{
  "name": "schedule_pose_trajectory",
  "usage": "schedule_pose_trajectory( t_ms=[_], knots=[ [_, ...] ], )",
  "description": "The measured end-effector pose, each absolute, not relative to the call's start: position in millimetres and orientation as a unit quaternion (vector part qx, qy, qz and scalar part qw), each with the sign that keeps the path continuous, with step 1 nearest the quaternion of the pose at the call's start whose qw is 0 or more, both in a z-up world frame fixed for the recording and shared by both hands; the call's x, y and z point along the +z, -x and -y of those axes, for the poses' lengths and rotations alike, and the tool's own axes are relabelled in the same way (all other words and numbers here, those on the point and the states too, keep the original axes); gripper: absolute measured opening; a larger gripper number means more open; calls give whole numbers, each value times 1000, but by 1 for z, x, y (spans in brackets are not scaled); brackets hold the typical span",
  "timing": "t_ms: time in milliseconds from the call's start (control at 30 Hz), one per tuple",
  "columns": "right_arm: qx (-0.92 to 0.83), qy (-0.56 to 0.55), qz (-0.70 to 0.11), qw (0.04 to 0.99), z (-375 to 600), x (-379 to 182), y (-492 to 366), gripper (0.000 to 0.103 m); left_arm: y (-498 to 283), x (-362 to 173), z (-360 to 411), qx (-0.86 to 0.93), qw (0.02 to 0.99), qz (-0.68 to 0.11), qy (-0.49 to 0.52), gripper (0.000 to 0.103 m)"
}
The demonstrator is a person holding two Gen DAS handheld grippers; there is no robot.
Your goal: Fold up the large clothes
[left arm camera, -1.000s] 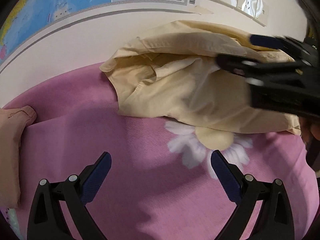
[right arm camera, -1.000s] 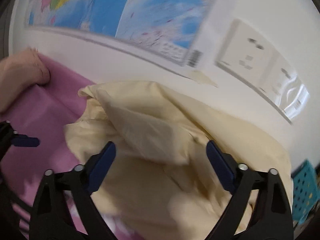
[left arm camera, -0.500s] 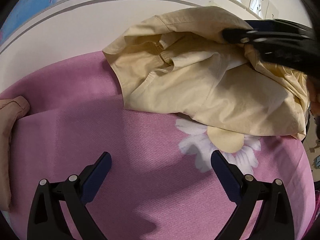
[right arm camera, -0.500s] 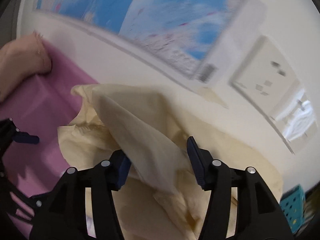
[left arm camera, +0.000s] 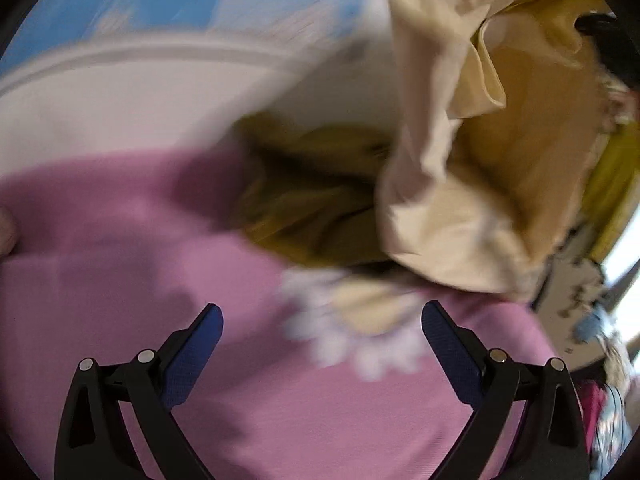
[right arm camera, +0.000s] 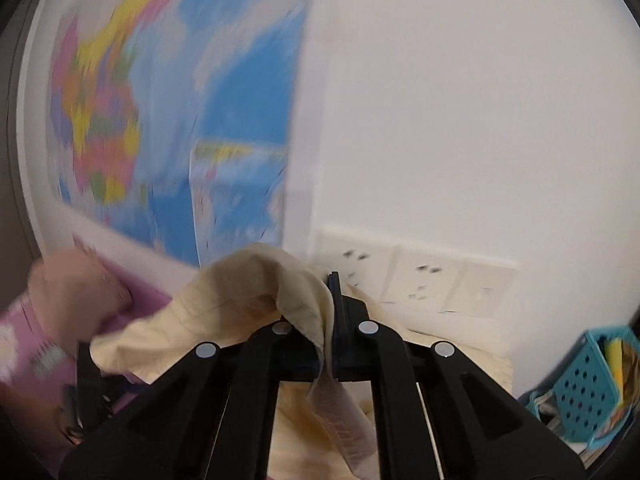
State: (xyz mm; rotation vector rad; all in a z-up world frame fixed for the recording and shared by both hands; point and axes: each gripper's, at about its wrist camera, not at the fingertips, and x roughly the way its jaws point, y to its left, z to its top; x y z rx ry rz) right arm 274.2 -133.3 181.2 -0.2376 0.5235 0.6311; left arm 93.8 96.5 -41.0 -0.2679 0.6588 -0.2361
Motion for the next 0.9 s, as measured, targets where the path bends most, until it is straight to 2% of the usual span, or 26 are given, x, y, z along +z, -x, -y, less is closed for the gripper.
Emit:
schedule_pose_trajectory(
  t_ms=[100, 200, 267, 300, 333, 400, 600, 900],
  knots=[
    [295, 102, -242, 919, 149, 197, -272, 4, -91, -29, -77, -173, 939, -281, 99, 96],
    [300, 73, -234, 922, 165, 207, -269, 4, -112, -33, -55, -174, 936, -292, 93, 96],
    [298, 65, -232, 924, 165, 202, -266, 4, -138, -42, -46, -168, 929, -306, 127, 89],
    [296, 58, -233, 924, 172, 202, -265, 4, -146, -44, -46, -160, 928, -306, 141, 69],
    [293, 56, -232, 926, 178, 201, -262, 4, -151, -45, -48, -158, 926, -309, 146, 38],
    [284, 52, -230, 929, 190, 201, -257, 4, -165, -46, -50, -185, 911, -327, 173, 2],
    [253, 17, -191, 948, 253, 238, -228, 3, -157, 14, -46, -207, 926, -273, 159, 1],
    [240, 13, -80, 967, 317, 338, -141, 3, -84, 172, -41, -250, 956, -97, 116, 0]
  ],
)
